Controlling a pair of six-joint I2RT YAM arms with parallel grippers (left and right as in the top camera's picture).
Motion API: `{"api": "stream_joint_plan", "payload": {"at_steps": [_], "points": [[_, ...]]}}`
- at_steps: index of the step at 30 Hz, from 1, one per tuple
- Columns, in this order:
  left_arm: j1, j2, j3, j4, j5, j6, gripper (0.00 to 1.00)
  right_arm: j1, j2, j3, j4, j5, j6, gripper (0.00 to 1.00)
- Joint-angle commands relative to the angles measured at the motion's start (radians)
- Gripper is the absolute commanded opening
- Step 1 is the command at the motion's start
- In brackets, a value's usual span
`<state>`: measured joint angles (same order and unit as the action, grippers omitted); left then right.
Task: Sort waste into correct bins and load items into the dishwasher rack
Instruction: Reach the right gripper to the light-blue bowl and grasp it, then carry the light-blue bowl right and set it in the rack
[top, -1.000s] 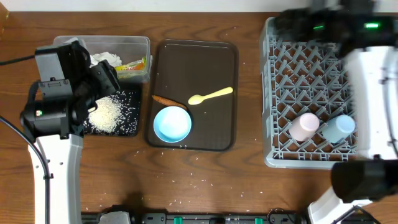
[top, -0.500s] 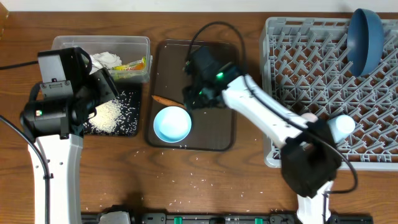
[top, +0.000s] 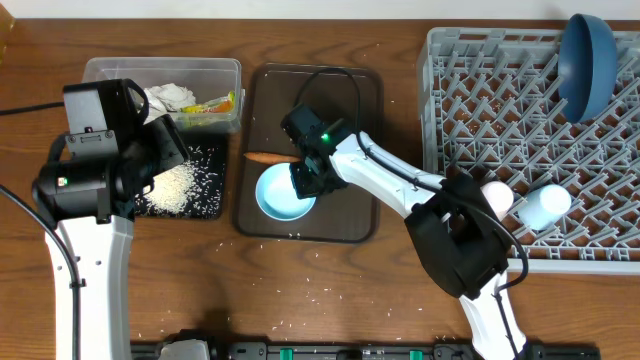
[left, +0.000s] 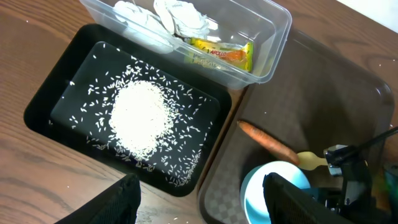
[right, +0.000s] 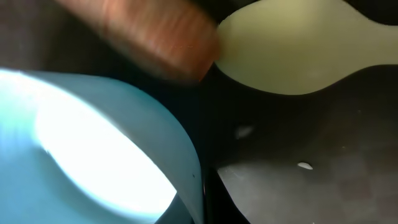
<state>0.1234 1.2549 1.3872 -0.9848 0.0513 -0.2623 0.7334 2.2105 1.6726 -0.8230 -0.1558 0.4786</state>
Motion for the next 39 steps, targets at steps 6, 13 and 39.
{"api": "stream_joint_plan", "payload": {"at_steps": [6, 13, 39], "points": [[0.005, -0.007, 0.005, -0.002, -0.015, -0.005, 0.66, -0.089, -0.195, 0.016, -0.03, 0.15, 0.006, 0.01], [0.005, -0.007, 0.005, -0.002, -0.015, -0.005, 0.86, -0.258, -0.428, 0.016, -0.052, 0.731, 0.0, 0.01], [0.004, -0.007, 0.005, -0.002, -0.008, -0.005, 0.9, -0.539, -0.034, 0.016, 0.648, 1.535, -1.105, 0.01]]}}
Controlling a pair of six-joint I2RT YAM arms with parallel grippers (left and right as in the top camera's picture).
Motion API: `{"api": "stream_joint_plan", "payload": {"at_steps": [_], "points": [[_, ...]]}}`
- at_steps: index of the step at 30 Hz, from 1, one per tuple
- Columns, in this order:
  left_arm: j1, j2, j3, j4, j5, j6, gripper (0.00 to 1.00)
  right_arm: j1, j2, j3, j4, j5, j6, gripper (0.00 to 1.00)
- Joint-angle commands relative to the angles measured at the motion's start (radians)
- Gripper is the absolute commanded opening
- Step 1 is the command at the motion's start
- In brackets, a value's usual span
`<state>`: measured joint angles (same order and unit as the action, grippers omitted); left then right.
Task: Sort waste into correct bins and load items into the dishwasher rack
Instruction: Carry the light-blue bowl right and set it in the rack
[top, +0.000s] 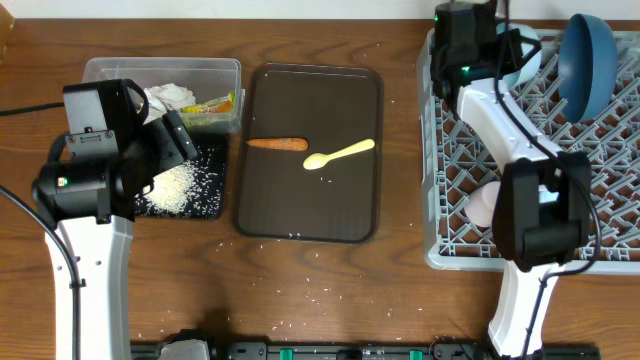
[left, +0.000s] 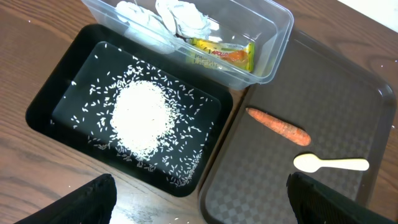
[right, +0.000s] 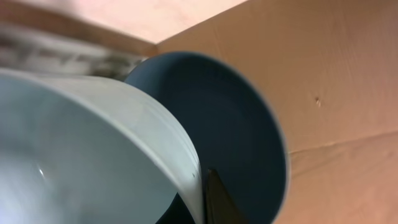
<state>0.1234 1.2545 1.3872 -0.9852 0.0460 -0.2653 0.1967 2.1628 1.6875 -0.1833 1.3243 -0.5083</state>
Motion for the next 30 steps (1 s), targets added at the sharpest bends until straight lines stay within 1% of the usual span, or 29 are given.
{"api": "stream_joint_plan", "payload": {"at_steps": [1, 4, 7, 15, 30], "points": [[0.005, -0.007, 0.005, -0.002, -0.003, -0.002, 0.9, -0.003, 0.016, 0.001, 0.008, 0.055, -0.118, 0.01], [0.005, -0.007, 0.005, -0.002, -0.003, -0.002, 0.9, -0.003, 0.019, 0.001, 0.008, 0.05, -0.124, 0.01], [0.004, -0.007, 0.005, -0.002, -0.003, -0.002, 0.9, -0.003, 0.019, 0.001, 0.008, 0.021, -0.163, 0.01], [0.004, -0.007, 0.005, -0.002, -0.003, -0.002, 0.9, 0.001, 0.022, 0.001, 0.008, -0.057, -0.161, 0.01], [0.004, -0.007, 0.005, -0.002, -0.003, -0.002, 0.9, -0.009, 0.024, 0.001, 0.02, -0.057, -0.164, 0.01]]}}
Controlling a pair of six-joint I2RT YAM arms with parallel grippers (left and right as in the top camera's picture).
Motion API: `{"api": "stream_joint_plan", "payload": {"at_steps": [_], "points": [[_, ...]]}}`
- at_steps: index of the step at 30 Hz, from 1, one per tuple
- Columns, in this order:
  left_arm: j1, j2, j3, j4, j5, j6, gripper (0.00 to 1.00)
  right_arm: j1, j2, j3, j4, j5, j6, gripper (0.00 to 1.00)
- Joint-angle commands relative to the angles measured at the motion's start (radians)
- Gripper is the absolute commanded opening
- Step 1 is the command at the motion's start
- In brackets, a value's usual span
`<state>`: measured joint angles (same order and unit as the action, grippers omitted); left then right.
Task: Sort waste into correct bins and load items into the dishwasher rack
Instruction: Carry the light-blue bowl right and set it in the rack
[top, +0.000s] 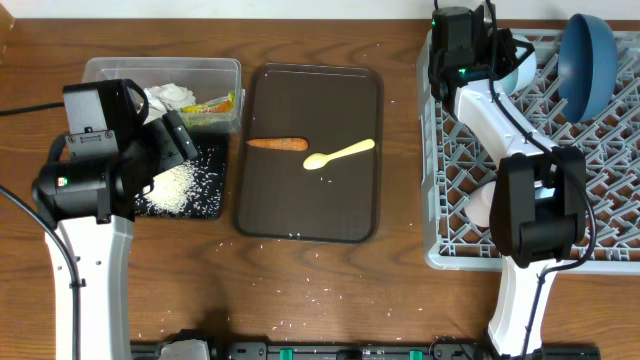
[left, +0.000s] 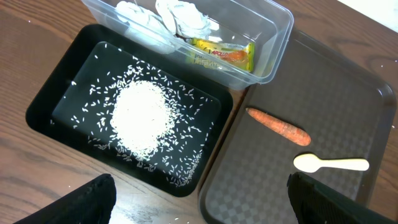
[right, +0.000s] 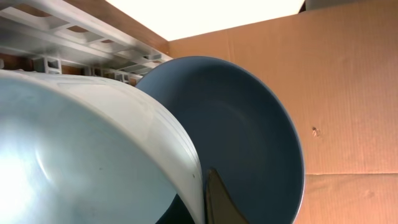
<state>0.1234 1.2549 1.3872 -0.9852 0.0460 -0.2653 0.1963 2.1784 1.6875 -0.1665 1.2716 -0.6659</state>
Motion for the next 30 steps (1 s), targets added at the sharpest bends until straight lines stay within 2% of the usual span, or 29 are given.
{"api": "stream_joint_plan", "payload": {"at_steps": [1, 8, 18, 24, 30], "points": [[0.004, -0.007, 0.005, -0.002, -0.002, -0.002, 0.9, -0.01, 0.008, 0.001, 0.01, -0.005, -0.006, 0.01], [0.004, -0.007, 0.005, -0.002, -0.003, -0.002, 0.9, -0.023, 0.013, 0.001, 0.048, -0.068, -0.01, 0.01], [0.004, -0.007, 0.005, -0.002, -0.003, -0.002, 0.9, -0.026, 0.024, 0.001, 0.048, -0.007, -0.027, 0.01], [0.004, -0.007, 0.005, -0.002, -0.003, -0.002, 0.9, -0.023, 0.024, 0.001, 0.071, 0.072, -0.157, 0.01], [0.004, -0.007, 0.005, -0.002, -0.003, -0.002, 0.9, -0.006, 0.024, 0.001, 0.069, 0.056, -0.166, 0.02]]}}
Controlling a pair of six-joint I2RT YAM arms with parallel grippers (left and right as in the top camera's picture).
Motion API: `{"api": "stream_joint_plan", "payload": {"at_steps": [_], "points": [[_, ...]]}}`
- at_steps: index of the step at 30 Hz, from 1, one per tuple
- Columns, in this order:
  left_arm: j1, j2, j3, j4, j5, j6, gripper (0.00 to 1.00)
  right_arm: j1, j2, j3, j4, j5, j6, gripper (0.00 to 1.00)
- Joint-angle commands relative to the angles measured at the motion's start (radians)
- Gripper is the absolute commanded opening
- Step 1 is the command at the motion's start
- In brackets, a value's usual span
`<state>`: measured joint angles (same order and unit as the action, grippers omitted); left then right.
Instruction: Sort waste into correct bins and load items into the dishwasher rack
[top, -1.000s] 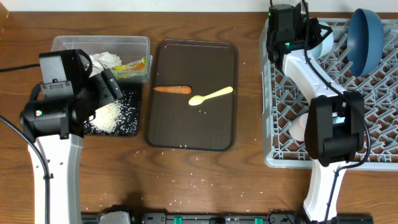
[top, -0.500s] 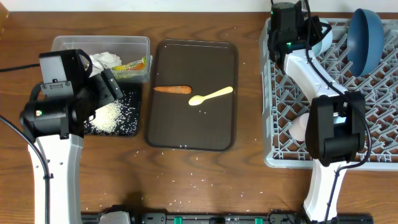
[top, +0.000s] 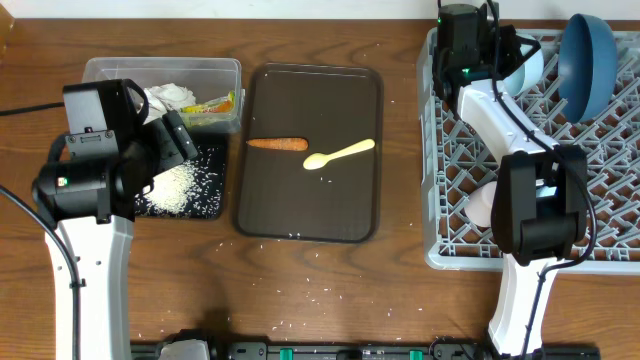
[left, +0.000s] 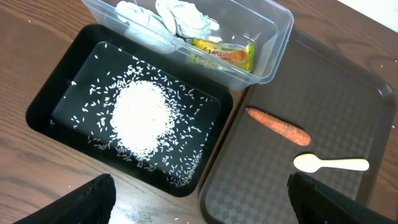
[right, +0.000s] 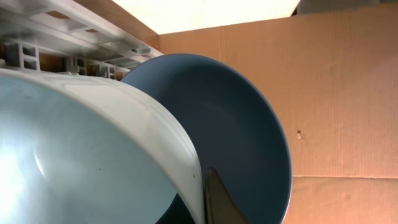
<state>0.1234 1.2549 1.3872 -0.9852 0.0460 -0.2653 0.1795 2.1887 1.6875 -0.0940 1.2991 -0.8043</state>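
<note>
My right gripper (top: 500, 62) is shut on the rim of a light blue bowl (right: 93, 155), held over the back of the grey dishwasher rack (top: 590, 215), next to a dark blue bowl (right: 236, 124) that stands on edge there. An orange carrot (left: 278, 126) and a pale yellow spoon (left: 329, 163) lie on the brown tray (top: 330, 220). My left gripper (left: 199, 205) hangs open above the near edge of the black bin of rice (left: 134, 118), with nothing between its fingers.
A clear bin (left: 261, 37) holding crumpled tissue and a yellow wrapper stands behind the black bin. A white cup (top: 482, 205) lies in the rack's front part. Stray rice grains dot the wooden table (top: 300, 300). Cardboard stands behind the rack.
My right gripper with the light blue bowl has shifted slightly to the right over the rack's back, nearer the dark blue bowl. The left arm, carrot and spoon have stayed put.
First my right gripper gripped the light blue bowl on the brown tray beside the carrot and spoon. Later the bowl was at the back of the rack, still gripped. It has stayed there with small shifts. My left gripper has opened wider above the black bin.
</note>
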Motion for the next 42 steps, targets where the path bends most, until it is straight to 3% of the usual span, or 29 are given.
{"api": "stream_joint_plan", "payload": {"at_steps": [1, 6, 10, 14, 18, 20, 26, 34, 37, 42], "points": [[0.004, -0.007, 0.005, -0.002, -0.003, -0.002, 0.9, 0.018, 0.014, 0.0, -0.005, 0.025, -0.027, 0.03], [0.004, -0.007, 0.005, -0.002, -0.003, -0.002, 0.9, 0.055, 0.014, 0.0, -0.015, 0.014, -0.027, 0.17], [0.005, -0.007, 0.005, -0.002, -0.002, -0.002, 0.9, 0.085, 0.013, 0.0, -0.034, -0.026, -0.027, 0.44], [0.004, -0.007, 0.005, -0.002, -0.002, -0.002, 0.9, 0.103, 0.013, 0.0, -0.059, -0.072, -0.018, 0.59], [0.004, -0.007, 0.005, -0.002, -0.002, -0.002, 0.9, 0.114, 0.012, 0.001, -0.037, -0.073, 0.006, 0.9], [0.004, -0.007, 0.005, -0.002, -0.002, -0.002, 0.9, 0.119, 0.006, 0.001, 0.0, -0.073, 0.006, 0.95], [0.004, -0.007, 0.005, -0.002, -0.003, -0.002, 0.91, 0.149, -0.059, 0.001, 0.031, -0.162, 0.009, 0.99], [0.004, -0.007, 0.005, -0.002, -0.003, -0.002, 0.9, 0.21, -0.128, 0.001, -0.015, -0.365, 0.148, 0.99], [0.004, -0.007, 0.005, -0.002, -0.003, -0.002, 0.9, 0.257, -0.141, 0.001, -0.146, -0.526, 0.29, 0.99], [0.005, -0.007, 0.005, -0.002, -0.002, -0.002, 0.91, 0.324, -0.172, 0.001, -0.447, -0.979, 0.732, 0.96]]}}
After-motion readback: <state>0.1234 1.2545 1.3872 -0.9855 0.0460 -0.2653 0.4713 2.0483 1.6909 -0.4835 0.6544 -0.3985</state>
